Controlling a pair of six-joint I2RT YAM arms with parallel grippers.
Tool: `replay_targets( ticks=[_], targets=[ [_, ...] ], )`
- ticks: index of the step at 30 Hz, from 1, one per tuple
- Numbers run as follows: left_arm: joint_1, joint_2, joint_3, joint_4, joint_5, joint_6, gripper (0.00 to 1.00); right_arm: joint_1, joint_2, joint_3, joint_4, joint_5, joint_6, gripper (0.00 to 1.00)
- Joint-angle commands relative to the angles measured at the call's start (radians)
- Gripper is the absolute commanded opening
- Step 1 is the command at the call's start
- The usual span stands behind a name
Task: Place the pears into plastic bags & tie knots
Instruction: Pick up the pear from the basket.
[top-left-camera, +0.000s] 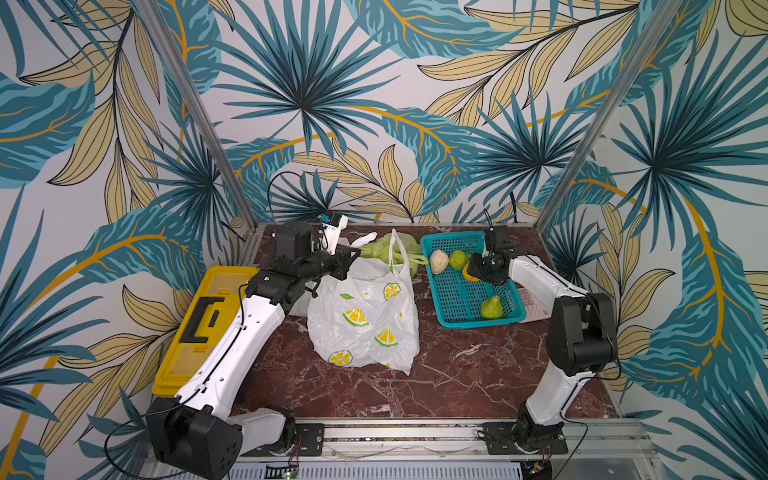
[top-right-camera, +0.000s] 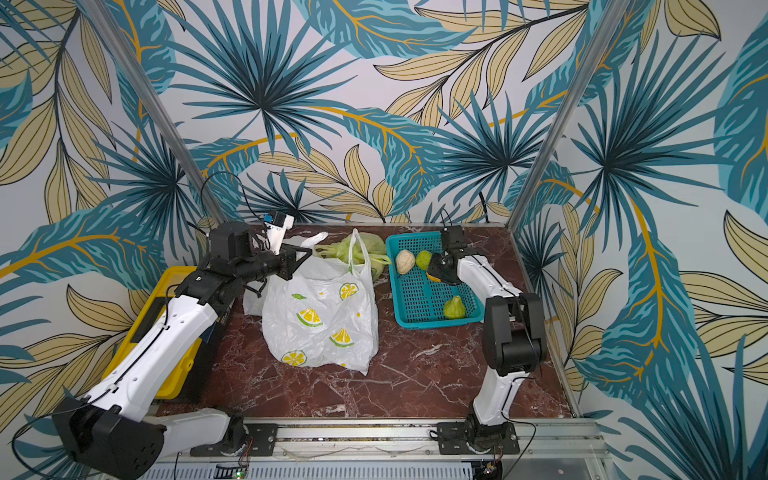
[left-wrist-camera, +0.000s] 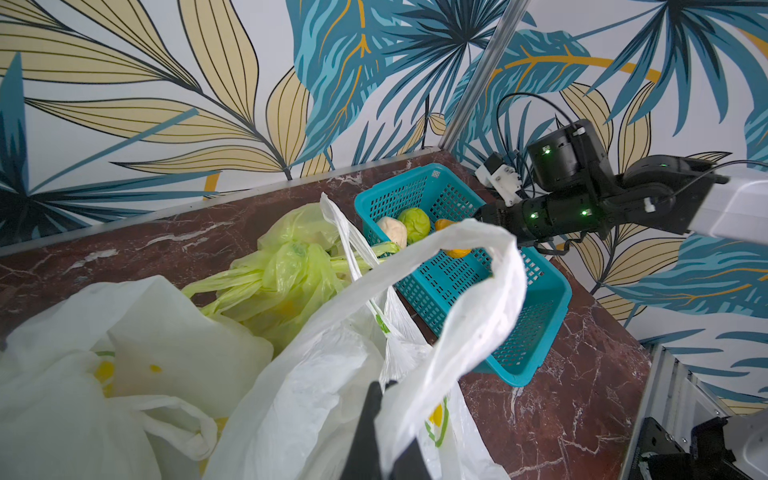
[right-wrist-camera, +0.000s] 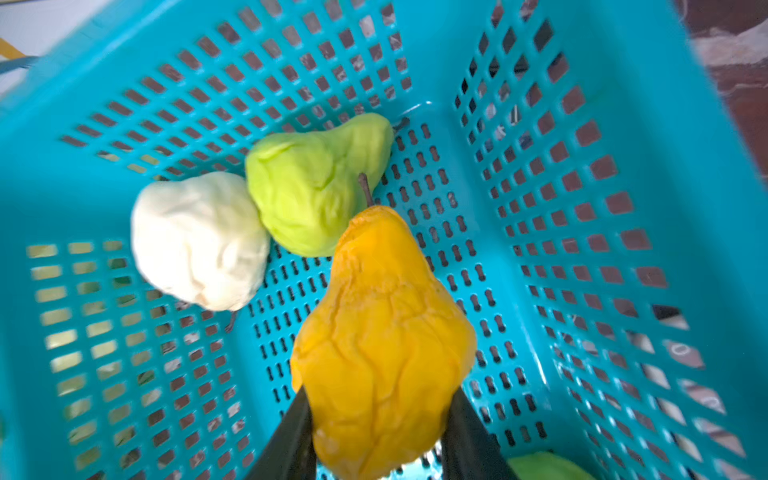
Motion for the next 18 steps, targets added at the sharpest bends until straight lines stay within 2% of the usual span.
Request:
replay_targets(
  ticks=[1,3,5,7,12,15,18],
  targets=[
    [-0.005,0.02,0.008,0.02,0.033,0.002,0.0,0.005,-0.022,-0.02,-0.019,0.009,-0.011,0.2],
    [-0.011,0.03,0.015,0.021,0.046,0.003,0.0,0.005,-0.036,-0.017,-0.06,-0.001,-0.017,0.19],
    [-0.016,0.033,0.01,0.02,0.052,0.016,0.0,0.011,-0.086,-0.052,-0.052,-0.064,-0.008,0.16],
    [-0.015,0.026,-0.002,0.02,0.048,0.039,0.0,0.052,-0.144,-0.059,-0.071,-0.094,-0.027,0.16],
    [-0.015,0.022,-0.005,0.02,0.055,0.067,0.0,0.228,-0.29,0.029,-0.15,-0.182,-0.071,0.16],
    [-0.017,0.035,0.018,0.02,0.088,0.069,0.0,0.319,-0.312,0.089,-0.169,-0.232,-0.059,0.15],
    [-0.019,0.039,0.042,0.021,0.114,0.082,0.0,0.417,-0.283,0.138,-0.148,-0.335,-0.024,0.14]
  ],
)
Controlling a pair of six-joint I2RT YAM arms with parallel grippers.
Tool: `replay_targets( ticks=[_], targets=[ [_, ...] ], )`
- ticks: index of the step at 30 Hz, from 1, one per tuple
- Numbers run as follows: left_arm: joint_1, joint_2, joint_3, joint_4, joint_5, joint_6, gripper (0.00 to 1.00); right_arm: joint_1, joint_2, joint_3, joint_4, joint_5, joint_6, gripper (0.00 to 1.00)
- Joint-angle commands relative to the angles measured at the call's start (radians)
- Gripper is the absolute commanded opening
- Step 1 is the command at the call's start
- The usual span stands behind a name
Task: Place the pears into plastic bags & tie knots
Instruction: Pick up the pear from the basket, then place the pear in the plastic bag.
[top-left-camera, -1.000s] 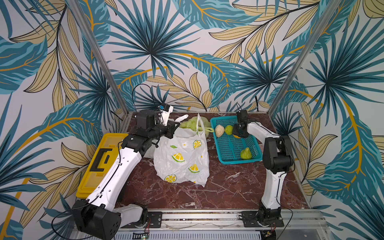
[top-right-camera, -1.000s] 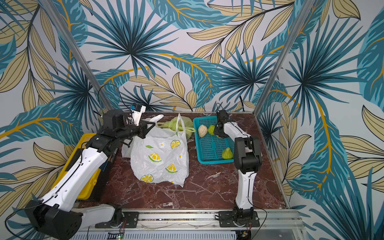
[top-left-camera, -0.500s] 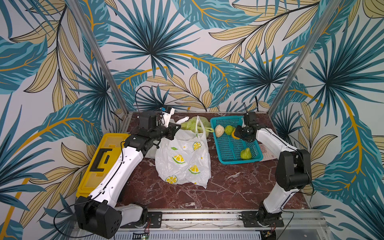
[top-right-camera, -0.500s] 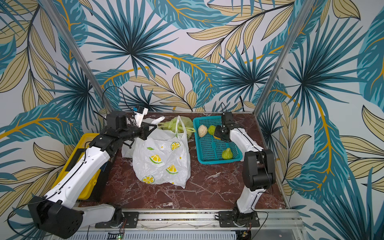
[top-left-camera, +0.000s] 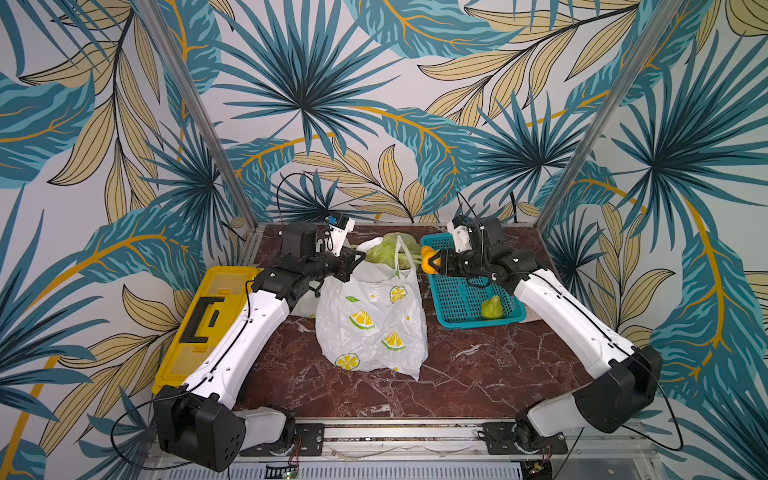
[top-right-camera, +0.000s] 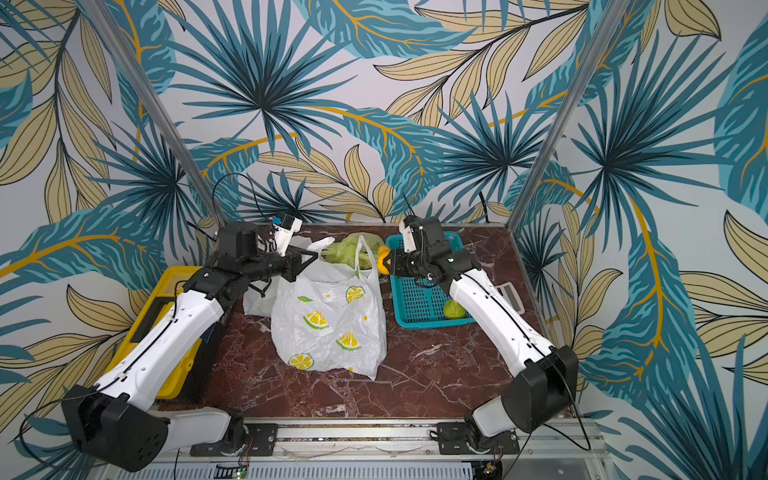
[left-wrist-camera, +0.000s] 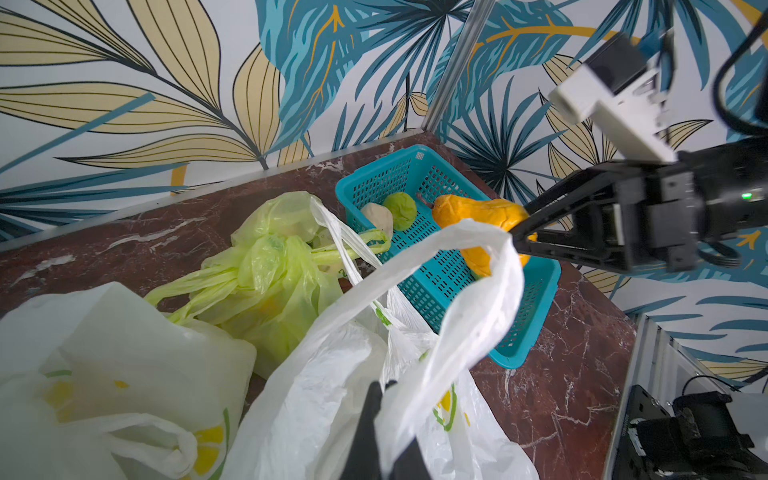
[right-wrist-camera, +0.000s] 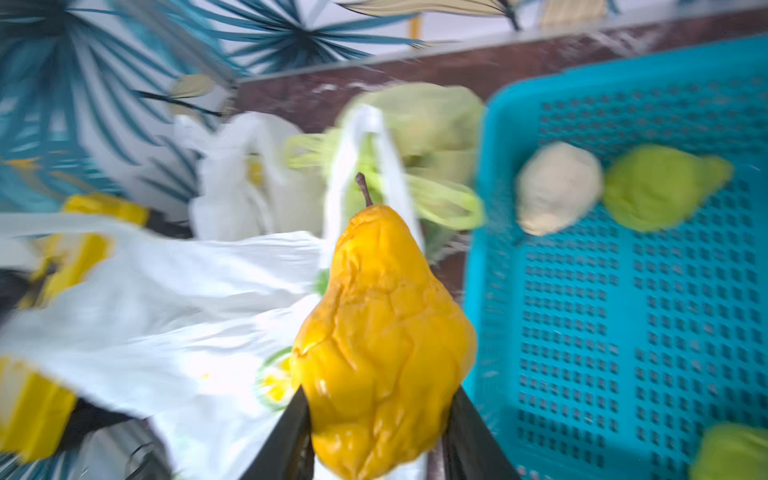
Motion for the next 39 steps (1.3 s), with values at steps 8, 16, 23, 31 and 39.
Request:
replay_targets(
  ticks=[8,16,23,31,39],
  targets=[
    [-0.048,0.001,0.097,0.02,0.081,0.027,0.0,0.211,0.258,0.062,0.302,-0.296,0.255,0.15],
    [-0.031,-0.016,0.005,0.056,0.054,0.043,0.0,0.213,0.306,0.014,0.218,-0.19,0.216,0.29],
    [-0.033,0.004,0.024,0.057,0.121,0.035,0.0,0.21,0.272,0.056,0.24,-0.237,0.269,0.25],
    [-0.056,-0.022,0.0,0.099,0.13,-0.006,0.0,0.231,0.388,0.063,0.384,-0.136,0.446,0.27],
    [-0.03,-0.063,-0.036,0.12,0.121,-0.029,0.0,0.232,0.327,0.032,0.145,-0.028,0.241,0.52]
  ],
)
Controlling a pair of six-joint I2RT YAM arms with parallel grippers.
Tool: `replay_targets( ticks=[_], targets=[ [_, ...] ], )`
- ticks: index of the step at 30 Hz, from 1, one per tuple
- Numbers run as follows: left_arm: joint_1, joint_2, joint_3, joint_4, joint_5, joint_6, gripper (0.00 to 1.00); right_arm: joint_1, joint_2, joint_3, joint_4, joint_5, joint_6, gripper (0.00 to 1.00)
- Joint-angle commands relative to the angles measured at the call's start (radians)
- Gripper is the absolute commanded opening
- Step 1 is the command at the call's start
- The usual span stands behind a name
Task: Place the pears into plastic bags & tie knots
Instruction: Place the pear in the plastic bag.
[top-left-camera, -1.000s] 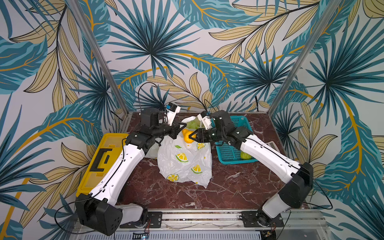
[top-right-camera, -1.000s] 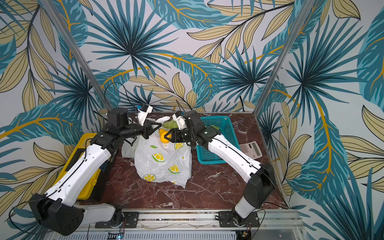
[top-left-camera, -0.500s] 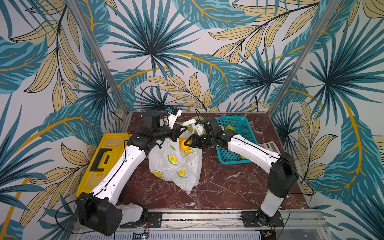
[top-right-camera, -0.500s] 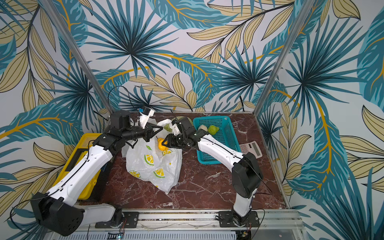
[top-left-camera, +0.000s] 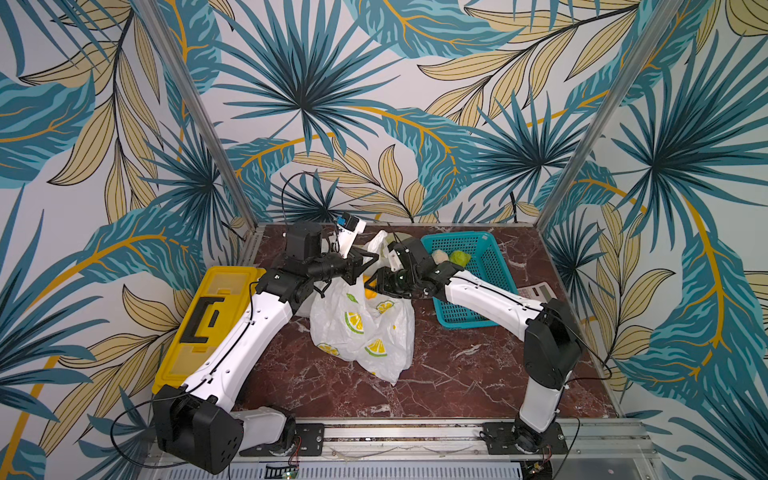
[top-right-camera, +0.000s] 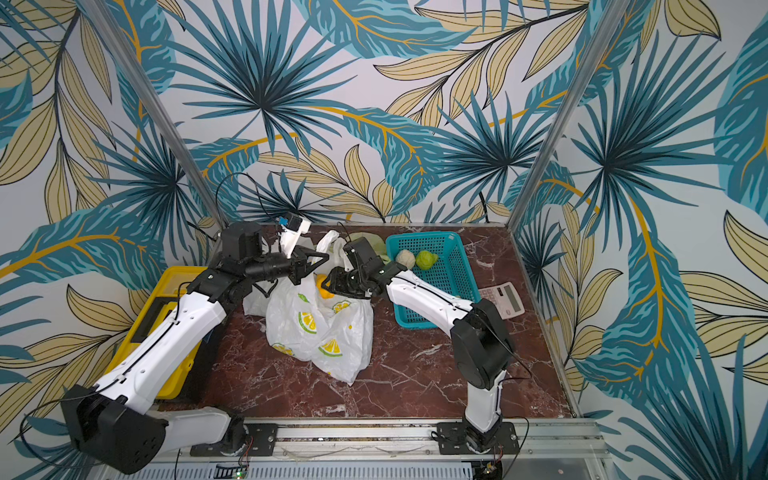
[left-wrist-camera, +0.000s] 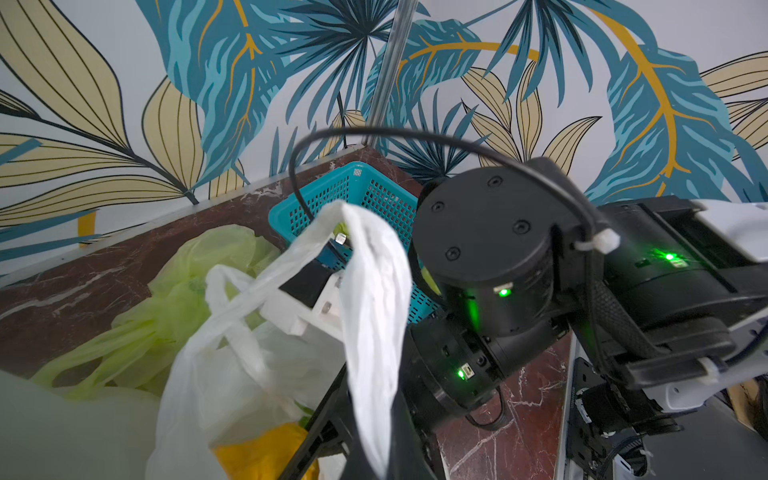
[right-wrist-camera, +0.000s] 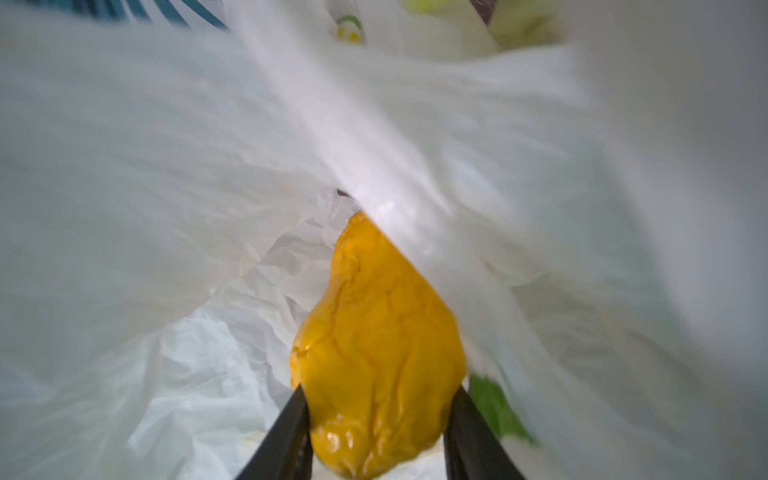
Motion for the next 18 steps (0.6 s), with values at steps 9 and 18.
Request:
replay_targets(
  ticks=[9,18],
  targets=[
    [0.017,-0.093,-0.122,0.151,-0.008,-0.13,0.0,-0.006,-0.103,-0.048,-0.096,0.039,-0.126,0.64],
    [0.047,-0.096,-0.174,0.156,-0.184,-0.17,0.0,-0.073,-0.28,-0.072,-0.285,0.194,-0.193,0.68]
  ],
)
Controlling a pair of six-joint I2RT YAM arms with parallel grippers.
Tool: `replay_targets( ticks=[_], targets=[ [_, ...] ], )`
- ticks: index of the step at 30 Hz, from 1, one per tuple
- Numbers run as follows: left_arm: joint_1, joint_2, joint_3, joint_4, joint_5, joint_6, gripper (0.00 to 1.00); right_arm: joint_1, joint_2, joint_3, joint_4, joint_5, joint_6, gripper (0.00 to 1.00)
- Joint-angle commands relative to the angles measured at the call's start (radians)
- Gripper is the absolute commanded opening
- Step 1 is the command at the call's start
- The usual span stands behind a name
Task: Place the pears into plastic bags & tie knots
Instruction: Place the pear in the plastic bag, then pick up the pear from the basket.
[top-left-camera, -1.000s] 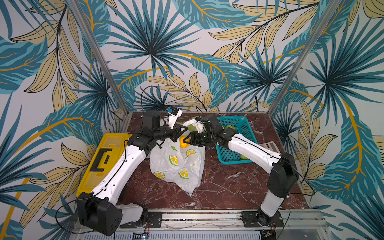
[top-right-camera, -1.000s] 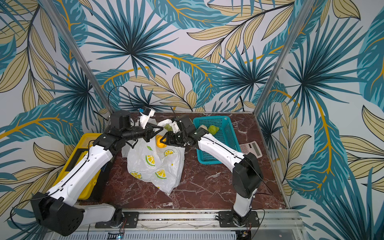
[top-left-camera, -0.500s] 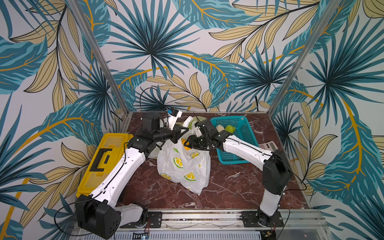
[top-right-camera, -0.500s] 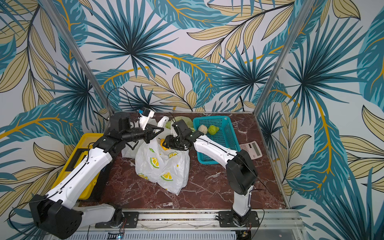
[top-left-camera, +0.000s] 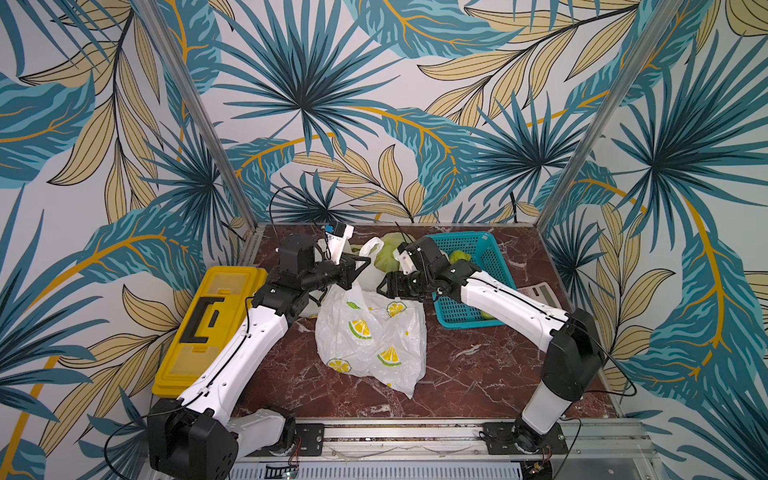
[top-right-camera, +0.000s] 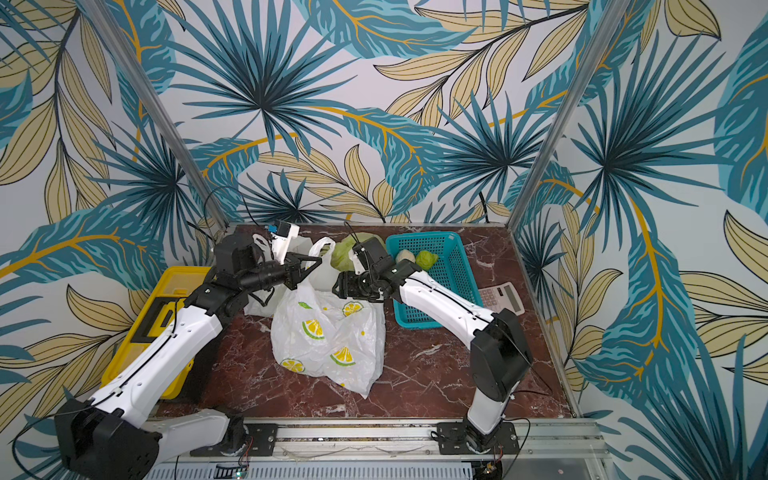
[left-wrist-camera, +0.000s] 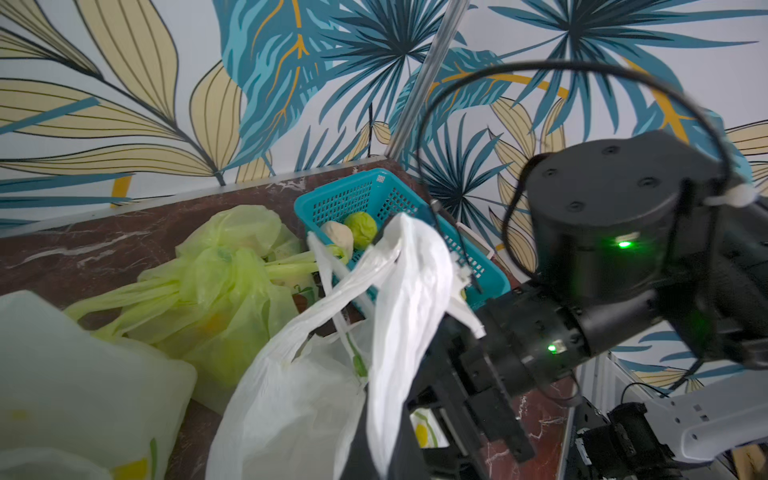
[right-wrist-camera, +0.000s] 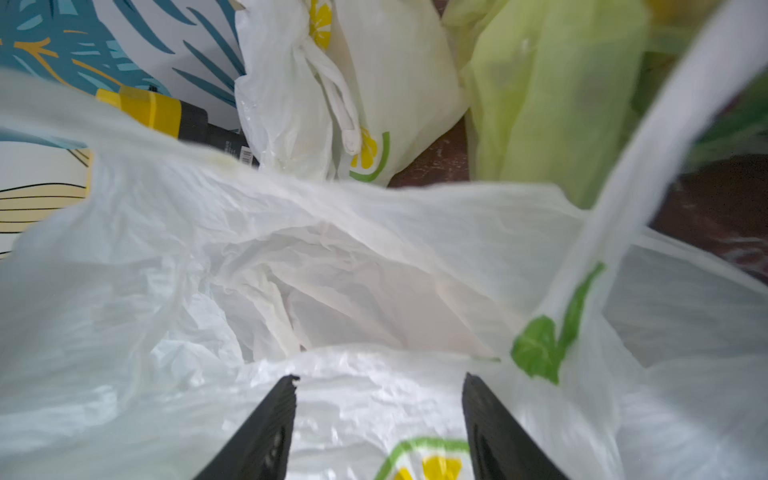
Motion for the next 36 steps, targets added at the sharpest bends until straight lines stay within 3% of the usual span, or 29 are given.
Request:
replay_targets(
  ticks=[1,6,10,13,19,23,25,30,32,36],
  targets=[
    [0.01,-0.019,-0.027,0.029,-0.116,-0.028,0.0,-0.076,-0.136,-0.046,-0.157,0.178,-0.058,0.68],
    [0.003,-0.012,-0.038,0.035,-0.115,-0.024,0.0,-0.267,-0.141,-0.113,-0.399,0.481,-0.117,0.73],
    [-0.005,-0.01,-0.043,0.034,-0.111,-0.019,0.0,-0.369,-0.137,-0.189,-0.415,0.704,-0.133,0.73],
    [-0.007,-0.004,-0.047,0.033,-0.121,-0.03,0.01,-0.41,-0.121,-0.224,-0.383,0.782,-0.133,0.74],
    [-0.007,-0.007,-0.041,0.034,-0.142,-0.037,0.02,-0.486,-0.031,-0.273,-0.251,0.716,-0.117,0.73],
    [-0.007,-0.003,-0.039,0.034,-0.124,-0.033,0.03,-0.501,0.043,-0.283,-0.129,0.624,-0.109,0.67],
    [-0.007,-0.004,-0.038,0.032,-0.118,-0.032,0.02,-0.501,0.08,-0.271,-0.113,0.602,-0.101,0.6],
    [-0.007,-0.012,-0.043,0.032,-0.105,-0.021,0.03,-0.498,0.064,-0.255,-0.135,0.549,-0.093,0.2],
    [-0.007,-0.013,-0.044,0.032,-0.105,-0.015,0.03,-0.474,0.002,-0.243,-0.165,0.538,-0.111,0.14],
    [-0.007,-0.005,-0.037,0.032,-0.098,-0.005,0.03,-0.352,-0.141,-0.15,-0.243,0.454,-0.151,0.12]
  ],
)
